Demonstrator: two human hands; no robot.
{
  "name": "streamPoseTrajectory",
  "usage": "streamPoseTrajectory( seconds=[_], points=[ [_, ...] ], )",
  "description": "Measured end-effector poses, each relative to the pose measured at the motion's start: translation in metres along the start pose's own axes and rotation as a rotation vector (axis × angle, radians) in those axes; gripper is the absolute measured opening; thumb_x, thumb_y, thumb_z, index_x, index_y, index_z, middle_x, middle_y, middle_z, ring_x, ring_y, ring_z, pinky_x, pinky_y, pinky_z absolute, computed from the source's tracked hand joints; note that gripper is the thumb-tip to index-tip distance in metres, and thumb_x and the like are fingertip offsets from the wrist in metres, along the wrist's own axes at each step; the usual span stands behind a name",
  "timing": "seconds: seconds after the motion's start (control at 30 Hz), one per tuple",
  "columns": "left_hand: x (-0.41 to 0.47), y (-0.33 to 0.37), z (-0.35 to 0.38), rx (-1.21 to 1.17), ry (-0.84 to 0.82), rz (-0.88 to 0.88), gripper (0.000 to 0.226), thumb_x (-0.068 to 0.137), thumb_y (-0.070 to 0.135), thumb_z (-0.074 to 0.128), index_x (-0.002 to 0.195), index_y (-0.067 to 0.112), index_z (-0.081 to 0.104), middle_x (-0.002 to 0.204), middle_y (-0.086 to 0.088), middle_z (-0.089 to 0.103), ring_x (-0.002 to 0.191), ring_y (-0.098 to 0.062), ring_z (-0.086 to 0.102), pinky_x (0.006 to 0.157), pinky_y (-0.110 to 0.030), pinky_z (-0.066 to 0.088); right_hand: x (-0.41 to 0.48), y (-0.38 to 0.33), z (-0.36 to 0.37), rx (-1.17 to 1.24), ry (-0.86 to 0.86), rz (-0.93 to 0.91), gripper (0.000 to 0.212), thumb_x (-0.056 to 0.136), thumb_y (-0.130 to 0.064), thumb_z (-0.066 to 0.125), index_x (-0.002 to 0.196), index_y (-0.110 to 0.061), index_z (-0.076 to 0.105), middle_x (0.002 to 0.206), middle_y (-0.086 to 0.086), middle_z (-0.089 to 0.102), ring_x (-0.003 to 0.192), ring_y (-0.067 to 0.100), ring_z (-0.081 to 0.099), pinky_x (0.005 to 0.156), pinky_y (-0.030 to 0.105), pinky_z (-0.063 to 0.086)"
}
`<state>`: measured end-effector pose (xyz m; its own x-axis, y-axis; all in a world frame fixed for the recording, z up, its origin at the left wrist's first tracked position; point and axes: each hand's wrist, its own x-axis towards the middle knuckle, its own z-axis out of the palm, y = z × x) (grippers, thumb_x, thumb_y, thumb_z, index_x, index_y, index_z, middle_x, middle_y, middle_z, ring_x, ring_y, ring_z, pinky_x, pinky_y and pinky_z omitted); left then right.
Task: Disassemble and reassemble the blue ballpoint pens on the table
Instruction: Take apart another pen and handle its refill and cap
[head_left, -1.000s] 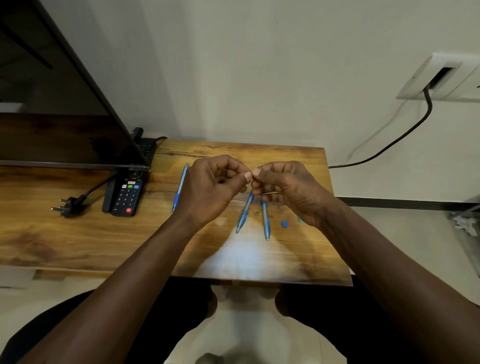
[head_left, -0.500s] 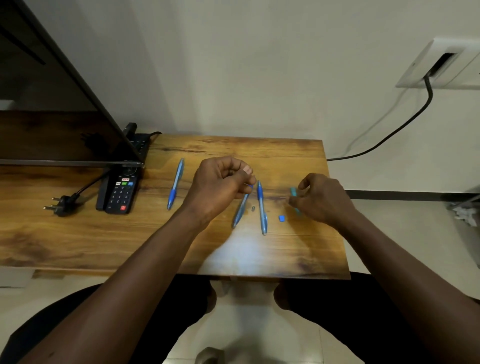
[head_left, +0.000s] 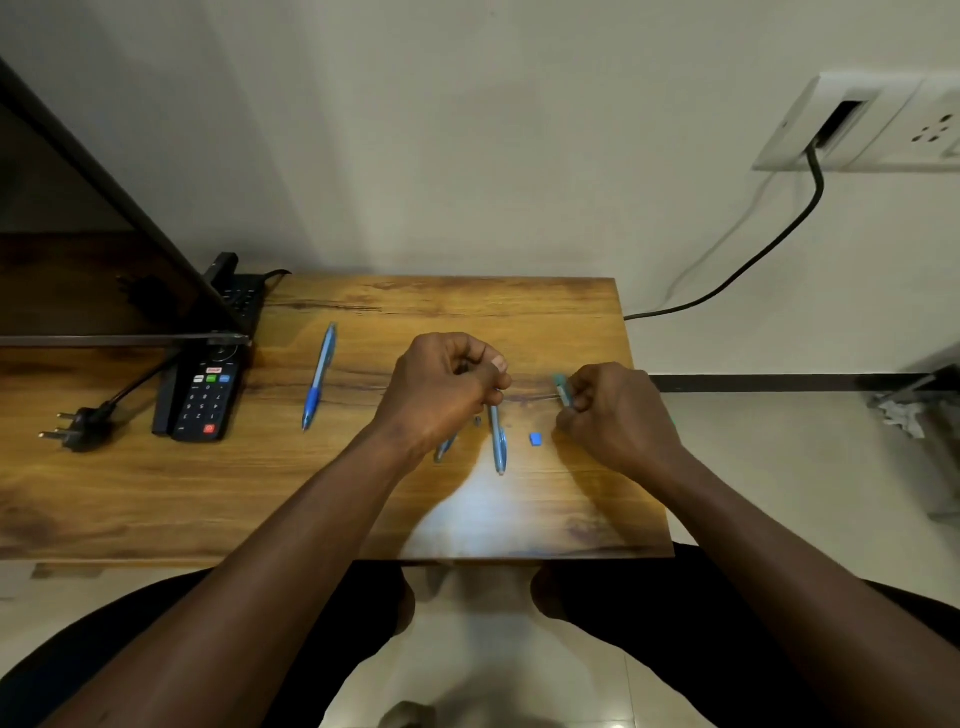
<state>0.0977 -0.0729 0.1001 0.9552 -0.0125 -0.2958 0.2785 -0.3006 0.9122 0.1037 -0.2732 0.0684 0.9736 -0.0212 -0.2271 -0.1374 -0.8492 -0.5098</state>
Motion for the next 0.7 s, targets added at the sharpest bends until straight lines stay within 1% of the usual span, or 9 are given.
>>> streamPoseTrajectory(
  seconds=[0.03, 0.1, 0.13, 0.2, 0.33, 0.4, 0.5, 0.7],
  points=[
    [0.0000, 0.0000, 0.0008, 0.001, 0.005, 0.000, 0.010, 0.100, 0.018, 0.069, 0.097, 0.012, 0.076, 0.089, -0.001, 0.080, 0.082, -0.013, 0.078, 0.087, -0.046, 0.064, -0.0012, -0.0001, 0.0003, 0.031, 0.004, -0.033, 0.028, 0.086, -0.020, 0.077, 0.114, -0.015, 0.072, 0.090, -0.004, 0.070, 0.081, 0.012, 0.064, 0.066, 0.021, 0.047],
    [-0.0002, 0.0006, 0.0026, 0.002, 0.014, 0.001, 0.008, 0.098, 0.017, 0.071, 0.096, 0.012, 0.077, 0.088, -0.001, 0.081, 0.082, -0.012, 0.079, 0.088, -0.048, 0.063, -0.0037, -0.0017, 0.0007, 0.089, 0.002, -0.117, 0.026, 0.085, -0.015, 0.078, 0.110, -0.017, 0.073, 0.085, -0.008, 0.068, 0.079, 0.008, 0.063, 0.071, 0.025, 0.055],
    [-0.0002, 0.0010, 0.0033, 0.005, 0.010, 0.005, 0.007, 0.098, 0.016, 0.072, 0.095, 0.011, 0.077, 0.089, -0.002, 0.081, 0.083, -0.012, 0.079, 0.088, -0.049, 0.063, -0.0050, -0.0036, 0.0007, 0.106, 0.006, -0.160, 0.026, 0.085, -0.015, 0.078, 0.110, -0.018, 0.074, 0.086, -0.009, 0.068, 0.080, 0.008, 0.064, 0.075, 0.028, 0.057],
    [-0.0006, 0.0018, 0.0048, 0.012, -0.010, 0.014, 0.006, 0.097, 0.015, 0.072, 0.096, 0.011, 0.077, 0.089, -0.004, 0.081, 0.084, -0.013, 0.079, 0.088, -0.049, 0.064, -0.0073, -0.0071, 0.0009, 0.126, 0.034, -0.244, 0.026, 0.085, -0.015, 0.077, 0.110, -0.019, 0.074, 0.089, -0.010, 0.067, 0.081, 0.007, 0.063, 0.075, 0.029, 0.058],
    [-0.0021, 0.0035, 0.0073, -0.019, -0.009, 0.024, 0.005, 0.098, 0.011, 0.071, 0.098, 0.008, 0.075, 0.088, -0.008, 0.081, 0.084, -0.014, 0.080, 0.083, -0.039, 0.066, -0.0092, -0.0099, 0.0003, 0.130, 0.094, -0.375, 0.027, 0.085, -0.016, 0.076, 0.112, -0.019, 0.073, 0.091, -0.006, 0.065, 0.082, 0.009, 0.061, 0.074, 0.037, 0.057],
    [-0.0024, 0.0046, 0.0073, -0.056, -0.003, 0.021, 0.006, 0.099, 0.009, 0.069, 0.100, 0.006, 0.074, 0.088, -0.009, 0.080, 0.084, -0.015, 0.080, 0.082, -0.037, 0.066, -0.0088, -0.0097, -0.0001, 0.134, 0.108, -0.395, 0.028, 0.085, -0.016, 0.076, 0.112, -0.020, 0.073, 0.092, -0.005, 0.065, 0.082, 0.010, 0.060, 0.074, 0.038, 0.057],
    [-0.0021, 0.0051, 0.0064, -0.111, -0.013, 0.002, 0.008, 0.100, 0.009, 0.067, 0.103, 0.005, 0.073, 0.090, -0.012, 0.080, 0.087, -0.019, 0.080, 0.083, -0.038, 0.066, -0.0086, -0.0096, 0.0004, 0.142, 0.119, -0.401, 0.028, 0.086, -0.015, 0.075, 0.113, -0.019, 0.073, 0.092, -0.005, 0.065, 0.083, 0.010, 0.061, 0.074, 0.038, 0.057],
    [-0.0021, 0.0050, 0.0056, -0.117, -0.016, 0.001, 0.007, 0.100, 0.009, 0.067, 0.103, 0.005, 0.073, 0.091, -0.012, 0.080, 0.088, -0.019, 0.080, 0.085, -0.040, 0.065, -0.0085, -0.0094, -0.0002, 0.164, 0.121, -0.409, 0.027, 0.086, -0.015, 0.074, 0.113, -0.020, 0.073, 0.092, -0.004, 0.065, 0.083, 0.011, 0.061, 0.074, 0.041, 0.057]
  ],
)
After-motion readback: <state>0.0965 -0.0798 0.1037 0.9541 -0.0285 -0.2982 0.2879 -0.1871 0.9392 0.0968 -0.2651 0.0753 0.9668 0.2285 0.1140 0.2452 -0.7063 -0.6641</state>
